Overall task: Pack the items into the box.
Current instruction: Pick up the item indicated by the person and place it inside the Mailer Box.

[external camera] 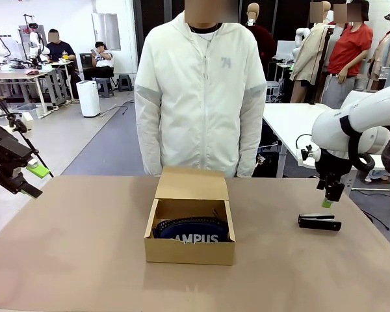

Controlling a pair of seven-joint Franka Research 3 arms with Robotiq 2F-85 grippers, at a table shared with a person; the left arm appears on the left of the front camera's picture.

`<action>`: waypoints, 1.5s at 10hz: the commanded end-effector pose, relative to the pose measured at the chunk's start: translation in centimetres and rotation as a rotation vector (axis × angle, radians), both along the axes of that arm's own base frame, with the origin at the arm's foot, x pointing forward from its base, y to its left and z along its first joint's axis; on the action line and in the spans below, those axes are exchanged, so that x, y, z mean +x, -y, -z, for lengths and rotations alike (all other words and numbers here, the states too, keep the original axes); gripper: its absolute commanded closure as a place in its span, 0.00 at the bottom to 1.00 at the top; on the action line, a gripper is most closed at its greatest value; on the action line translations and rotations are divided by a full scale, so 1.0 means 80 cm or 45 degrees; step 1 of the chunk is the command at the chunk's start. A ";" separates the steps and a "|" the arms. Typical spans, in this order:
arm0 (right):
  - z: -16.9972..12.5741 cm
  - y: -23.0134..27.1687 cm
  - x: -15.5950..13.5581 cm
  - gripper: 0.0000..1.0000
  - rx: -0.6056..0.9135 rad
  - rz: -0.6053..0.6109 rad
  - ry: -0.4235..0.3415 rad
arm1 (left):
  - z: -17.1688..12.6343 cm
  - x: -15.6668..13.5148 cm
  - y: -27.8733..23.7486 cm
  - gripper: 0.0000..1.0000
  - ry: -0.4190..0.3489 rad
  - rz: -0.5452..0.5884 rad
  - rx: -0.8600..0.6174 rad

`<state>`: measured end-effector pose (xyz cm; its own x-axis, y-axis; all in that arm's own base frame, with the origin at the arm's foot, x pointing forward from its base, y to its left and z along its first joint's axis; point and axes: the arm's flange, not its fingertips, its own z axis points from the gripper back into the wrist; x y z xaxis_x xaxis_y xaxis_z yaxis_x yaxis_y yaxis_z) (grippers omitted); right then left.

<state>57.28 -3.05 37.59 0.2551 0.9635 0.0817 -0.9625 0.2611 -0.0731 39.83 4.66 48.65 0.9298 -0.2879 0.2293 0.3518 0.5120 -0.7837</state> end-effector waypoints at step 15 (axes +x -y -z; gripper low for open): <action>0.089 -0.020 -0.008 0.00 -0.090 -0.173 -0.207 | 0.001 -0.002 -0.002 0.00 0.017 0.006 0.006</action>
<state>56.65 -1.75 30.45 0.1414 0.9899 -0.0076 -0.9874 0.1416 0.0702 39.83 4.66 48.65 0.9298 -0.2879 0.2293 0.3518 0.5120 -0.7837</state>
